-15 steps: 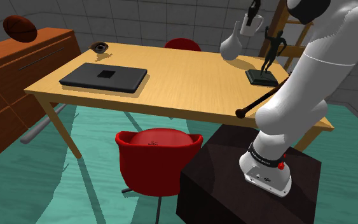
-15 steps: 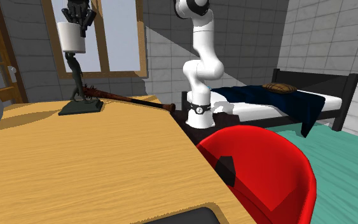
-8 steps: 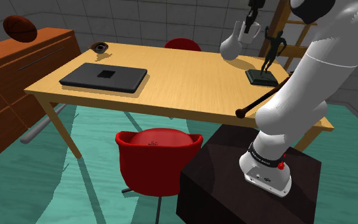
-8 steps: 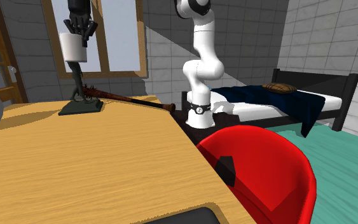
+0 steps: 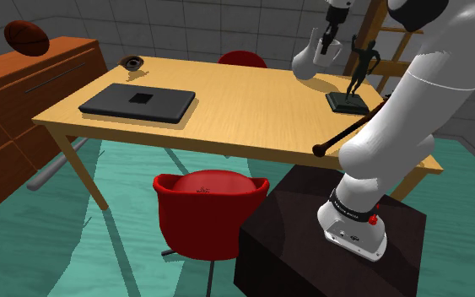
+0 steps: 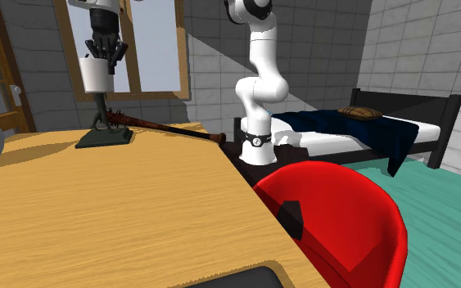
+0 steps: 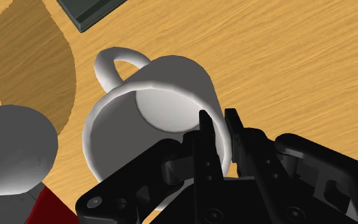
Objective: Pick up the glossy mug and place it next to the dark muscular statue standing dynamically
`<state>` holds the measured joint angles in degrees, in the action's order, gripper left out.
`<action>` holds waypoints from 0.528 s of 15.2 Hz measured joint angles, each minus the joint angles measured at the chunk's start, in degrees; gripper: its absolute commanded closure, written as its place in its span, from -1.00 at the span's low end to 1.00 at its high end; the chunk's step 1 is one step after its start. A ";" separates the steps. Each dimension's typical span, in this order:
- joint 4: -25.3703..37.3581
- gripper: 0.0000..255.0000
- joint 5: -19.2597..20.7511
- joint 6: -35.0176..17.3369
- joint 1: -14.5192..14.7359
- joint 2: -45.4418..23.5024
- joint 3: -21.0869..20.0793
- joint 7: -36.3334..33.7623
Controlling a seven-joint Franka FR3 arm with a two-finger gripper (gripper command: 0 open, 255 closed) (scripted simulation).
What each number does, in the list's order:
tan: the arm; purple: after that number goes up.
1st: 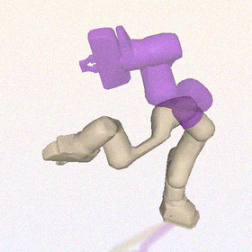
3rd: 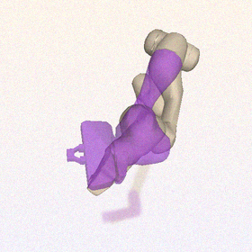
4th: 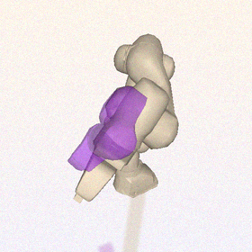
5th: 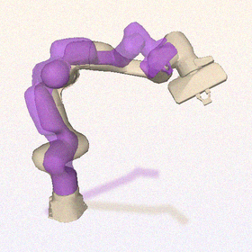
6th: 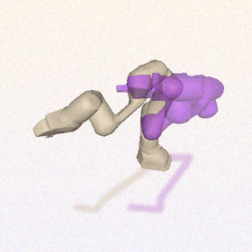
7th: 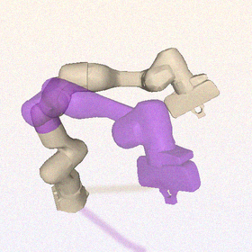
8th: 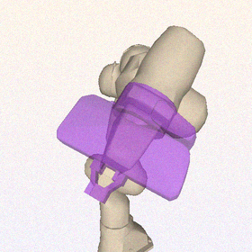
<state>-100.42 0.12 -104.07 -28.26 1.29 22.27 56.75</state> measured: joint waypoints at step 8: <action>-6.30 1.00 0.00 -6.28 -0.07 0.02 0.07 0.12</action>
<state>-106.73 0.11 -110.35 -28.33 1.31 22.34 56.87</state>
